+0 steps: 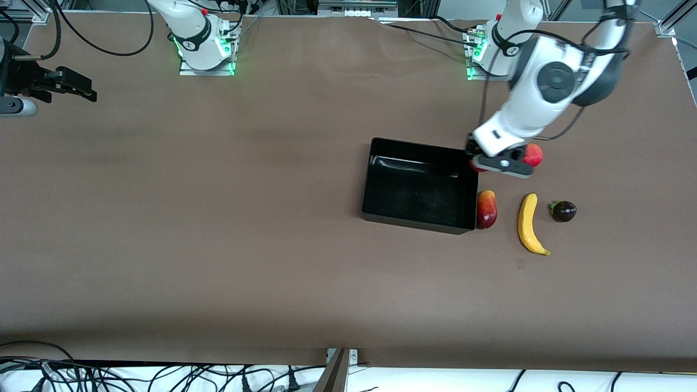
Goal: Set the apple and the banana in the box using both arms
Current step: 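Carry the red apple over the black box with the left gripper, then lower the apple into the box and open the left gripper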
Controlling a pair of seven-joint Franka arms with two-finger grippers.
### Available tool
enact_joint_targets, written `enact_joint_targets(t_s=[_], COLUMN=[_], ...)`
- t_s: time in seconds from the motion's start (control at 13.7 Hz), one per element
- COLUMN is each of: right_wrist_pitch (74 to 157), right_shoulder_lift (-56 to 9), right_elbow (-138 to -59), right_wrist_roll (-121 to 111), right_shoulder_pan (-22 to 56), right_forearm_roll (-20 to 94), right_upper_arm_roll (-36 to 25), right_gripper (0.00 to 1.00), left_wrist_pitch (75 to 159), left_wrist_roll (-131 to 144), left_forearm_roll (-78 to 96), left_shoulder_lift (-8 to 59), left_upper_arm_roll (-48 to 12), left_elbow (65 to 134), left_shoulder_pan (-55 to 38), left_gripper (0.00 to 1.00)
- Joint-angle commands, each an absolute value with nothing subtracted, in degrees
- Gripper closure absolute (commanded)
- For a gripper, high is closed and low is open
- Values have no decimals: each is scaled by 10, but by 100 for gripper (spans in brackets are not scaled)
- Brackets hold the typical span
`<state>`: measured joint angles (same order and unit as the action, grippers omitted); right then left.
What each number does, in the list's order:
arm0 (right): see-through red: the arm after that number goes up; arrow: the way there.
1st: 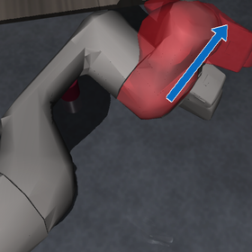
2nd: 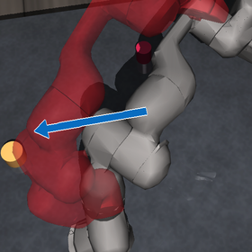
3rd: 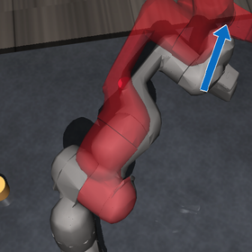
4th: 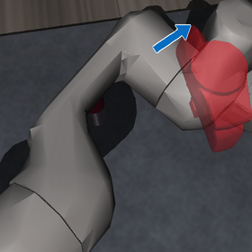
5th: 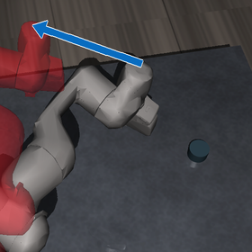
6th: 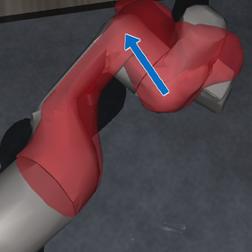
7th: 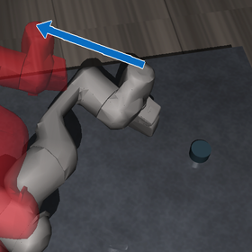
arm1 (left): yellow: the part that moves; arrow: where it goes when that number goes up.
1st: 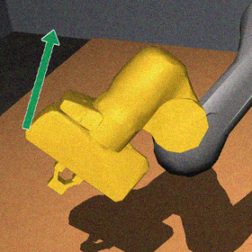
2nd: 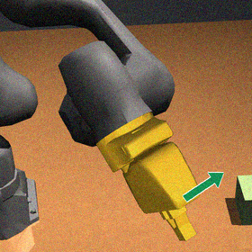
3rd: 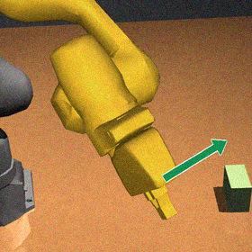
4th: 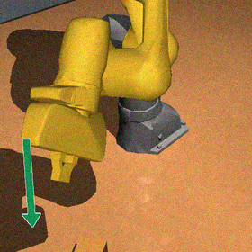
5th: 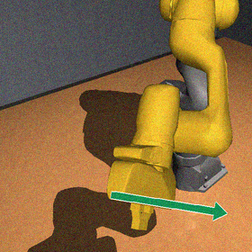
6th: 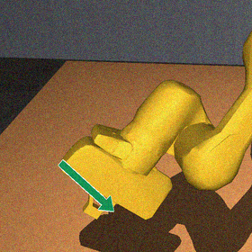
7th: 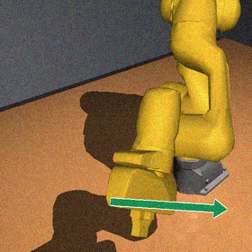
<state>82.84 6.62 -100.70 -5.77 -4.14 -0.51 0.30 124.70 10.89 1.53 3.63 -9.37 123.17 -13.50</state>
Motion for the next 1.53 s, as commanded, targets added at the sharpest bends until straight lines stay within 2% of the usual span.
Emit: enact_joint_targets(t_s=[0.0, 0.44, 0.8, 0.88, 0.95, 1.02, 1.09, 1.17, 1.24, 1.39, 1.46], right_wrist_pitch=[815, 822, 815, 814, 814, 818, 820, 815, 814, 817, 817], right_shoulder_lift=[62, 55, 56, 57, 56, 55, 54, 54, 54, 54, 54], right_elbow=[-992, -992, -992, -992, -992, -991, -990, -989, -989, -989, -989], right_wrist_roll=[-56, -57, -56, -56, -56, -56, -57, -56, -56, -57, -57], right_shoulder_pan=[-38, -38, -38, -38, -38, -38, -38, -38, -38, -38, -38], right_forearm_roll=[-4, -2, -2, -2, -2, -2, -2, -2, -2, -2, -3], right_upper_arm_roll=[-1, -13, -13, -13, -13, -13, -13, -14, -14, -14, -14], right_gripper=[0, 0, 0, 0, 0, 0, 0, 0, 0, 0, 0], left_wrist_pitch=[1227, 1259, 1282, 1288, 1299, 1302, 1303, 1303, 1303, 1303, 1302], left_wrist_roll=[212, 300, 302, 301, 302, 302, 302, 302, 302, 301, 301], left_forearm_roll=[22, 29, 29, 31, 32, 33, 46, 58, 61, 60, 60], left_shoulder_lift=[140, 298, 336, 342, 345, 350, 352, 353, 354, 352, 345], left_upper_arm_roll=[-90, -82, -69, -61, -59, -59, -59, -59, -59, -59, -59], left_elbow=[1127, 1025, 1018, 1018, 1018, 1018, 1018, 1018, 1018, 1018, 1020], left_shoulder_pan=[-205, -292, -306, -306, -306, -306, -306, -306, -307, -306, -306], left_gripper=[100, 100, 100, 93, 78, 75, 68, 68, 59, 25, 0])
